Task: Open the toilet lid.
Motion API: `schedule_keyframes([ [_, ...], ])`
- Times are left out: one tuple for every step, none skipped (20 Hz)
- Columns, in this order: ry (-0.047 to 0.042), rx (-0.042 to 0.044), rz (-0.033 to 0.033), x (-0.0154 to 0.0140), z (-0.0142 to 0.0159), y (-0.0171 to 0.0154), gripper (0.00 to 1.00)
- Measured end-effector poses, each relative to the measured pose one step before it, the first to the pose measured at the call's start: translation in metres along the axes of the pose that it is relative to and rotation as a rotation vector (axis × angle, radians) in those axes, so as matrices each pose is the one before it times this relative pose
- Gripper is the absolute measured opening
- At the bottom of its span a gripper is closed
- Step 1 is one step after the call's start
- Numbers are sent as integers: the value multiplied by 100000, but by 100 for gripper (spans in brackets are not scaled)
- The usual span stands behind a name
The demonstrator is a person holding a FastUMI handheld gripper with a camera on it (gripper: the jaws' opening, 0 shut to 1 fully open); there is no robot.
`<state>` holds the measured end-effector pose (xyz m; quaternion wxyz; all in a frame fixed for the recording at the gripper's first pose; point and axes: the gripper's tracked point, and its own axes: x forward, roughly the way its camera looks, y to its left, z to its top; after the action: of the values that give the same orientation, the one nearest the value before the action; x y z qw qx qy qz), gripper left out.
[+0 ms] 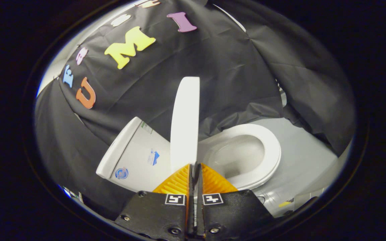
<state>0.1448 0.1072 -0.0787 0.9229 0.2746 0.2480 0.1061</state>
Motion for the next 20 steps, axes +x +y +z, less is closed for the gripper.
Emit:
schedule_keyframes([
  [18,-1006,85,-11,14,568,6],
  [-174,-741,4,-39,54,504,6],
  [-91,-870,-78,-127,103,440,6],
  [7,-1018,-261,-112,-48,375,6],
  [-550,-778,-263,-13,43,406,6],
  [-216,-1736,-210,-82,-67,494,7],
  [-251,-1739,-108,-62,15,505,6],
  [-221,-1738,-24,69,-5,607,6],
  [-215,-1378,92,-80,38,600,7],
  [-129,-967,92,124,81,365,7],
  [17,-629,53,43,46,373,7],
  [57,-768,93,269,90,472,7],
  [-52,-402,259,-4,109,367,7],
  [-46,-499,237,25,54,412,7],
  [-123,-967,25,-30,142,268,7],
  [49,-679,-159,13,4,214,6],
  [23,-420,-257,-6,87,193,7],
  [238,-166,-33,27,-3,279,7],
  [201,-590,151,13,92,310,7],
  [88,-742,22,-20,-42,363,7],
])
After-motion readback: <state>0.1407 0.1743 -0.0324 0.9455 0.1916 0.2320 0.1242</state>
